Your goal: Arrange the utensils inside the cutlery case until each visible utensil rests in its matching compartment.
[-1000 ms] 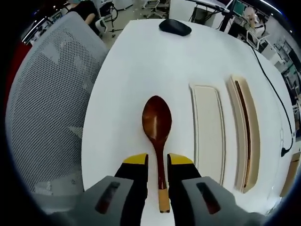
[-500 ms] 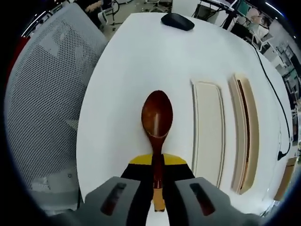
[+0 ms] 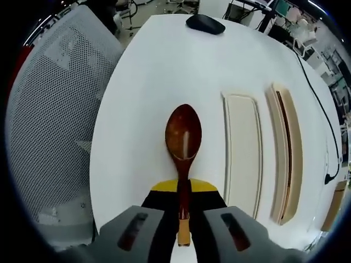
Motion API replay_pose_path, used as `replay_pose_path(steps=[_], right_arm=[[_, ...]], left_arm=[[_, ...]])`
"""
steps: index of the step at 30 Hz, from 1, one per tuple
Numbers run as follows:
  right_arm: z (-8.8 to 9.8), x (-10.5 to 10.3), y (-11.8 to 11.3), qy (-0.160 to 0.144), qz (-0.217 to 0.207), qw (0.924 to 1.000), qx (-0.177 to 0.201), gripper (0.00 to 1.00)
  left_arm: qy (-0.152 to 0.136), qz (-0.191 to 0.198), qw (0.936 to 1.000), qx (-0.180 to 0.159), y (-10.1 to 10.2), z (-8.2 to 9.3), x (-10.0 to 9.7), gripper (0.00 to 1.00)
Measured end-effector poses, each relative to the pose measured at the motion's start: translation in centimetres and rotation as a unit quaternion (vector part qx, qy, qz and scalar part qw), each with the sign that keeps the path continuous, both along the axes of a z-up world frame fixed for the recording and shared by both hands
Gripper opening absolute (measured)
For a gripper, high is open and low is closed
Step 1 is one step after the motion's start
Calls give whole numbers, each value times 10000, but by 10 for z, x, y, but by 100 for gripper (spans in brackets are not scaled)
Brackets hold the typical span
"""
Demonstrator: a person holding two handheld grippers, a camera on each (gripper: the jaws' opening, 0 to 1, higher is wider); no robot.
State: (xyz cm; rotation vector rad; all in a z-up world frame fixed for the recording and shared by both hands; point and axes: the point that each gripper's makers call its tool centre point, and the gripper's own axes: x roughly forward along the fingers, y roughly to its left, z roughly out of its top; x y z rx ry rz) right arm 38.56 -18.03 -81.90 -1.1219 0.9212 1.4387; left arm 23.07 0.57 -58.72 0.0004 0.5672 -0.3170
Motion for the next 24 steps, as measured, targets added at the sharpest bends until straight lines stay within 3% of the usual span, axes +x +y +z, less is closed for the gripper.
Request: replay_pose_path(steps=[9,24], right_arm=[[31,12,10,-95,-80,9998,157,1],[41,21,-1,-82,-58,9999,75,1]], left_arm=[[-39,-11,10000,-19,-1,2,1,70],[-4,-139,9999,33,-4,3,3,70]])
